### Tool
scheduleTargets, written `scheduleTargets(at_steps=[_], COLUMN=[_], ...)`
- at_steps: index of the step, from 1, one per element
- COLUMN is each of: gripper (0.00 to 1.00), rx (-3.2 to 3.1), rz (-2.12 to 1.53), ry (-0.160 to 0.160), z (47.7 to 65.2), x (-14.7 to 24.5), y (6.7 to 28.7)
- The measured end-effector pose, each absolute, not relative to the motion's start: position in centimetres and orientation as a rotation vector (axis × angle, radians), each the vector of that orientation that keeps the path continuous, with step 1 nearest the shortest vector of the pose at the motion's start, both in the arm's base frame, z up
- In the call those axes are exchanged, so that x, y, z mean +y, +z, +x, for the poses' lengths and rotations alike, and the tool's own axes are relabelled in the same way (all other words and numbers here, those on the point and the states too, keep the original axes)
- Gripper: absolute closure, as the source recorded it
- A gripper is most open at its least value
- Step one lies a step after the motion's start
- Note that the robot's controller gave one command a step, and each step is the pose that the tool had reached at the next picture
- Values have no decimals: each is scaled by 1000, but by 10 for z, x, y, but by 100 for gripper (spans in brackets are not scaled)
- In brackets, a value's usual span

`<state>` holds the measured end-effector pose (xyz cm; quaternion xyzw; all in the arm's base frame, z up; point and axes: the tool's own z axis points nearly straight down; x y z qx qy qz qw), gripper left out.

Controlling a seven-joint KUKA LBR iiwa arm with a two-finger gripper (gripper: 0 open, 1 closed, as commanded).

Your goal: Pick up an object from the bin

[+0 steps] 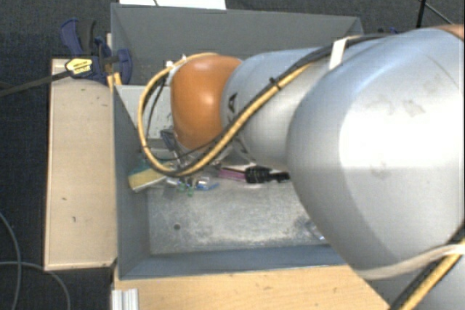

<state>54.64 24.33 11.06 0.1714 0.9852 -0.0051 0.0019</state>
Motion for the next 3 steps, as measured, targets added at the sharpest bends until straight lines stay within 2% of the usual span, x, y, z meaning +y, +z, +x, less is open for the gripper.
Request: scheduleTargets(at_steps=[1, 2, 3], gripper=[100, 100, 100], rx=[3083, 3071, 3078], rz=[594, 628, 644], ry=[-22, 7, -4], z=[497, 488, 493], x=[245, 236, 232], y=[106, 223, 174])
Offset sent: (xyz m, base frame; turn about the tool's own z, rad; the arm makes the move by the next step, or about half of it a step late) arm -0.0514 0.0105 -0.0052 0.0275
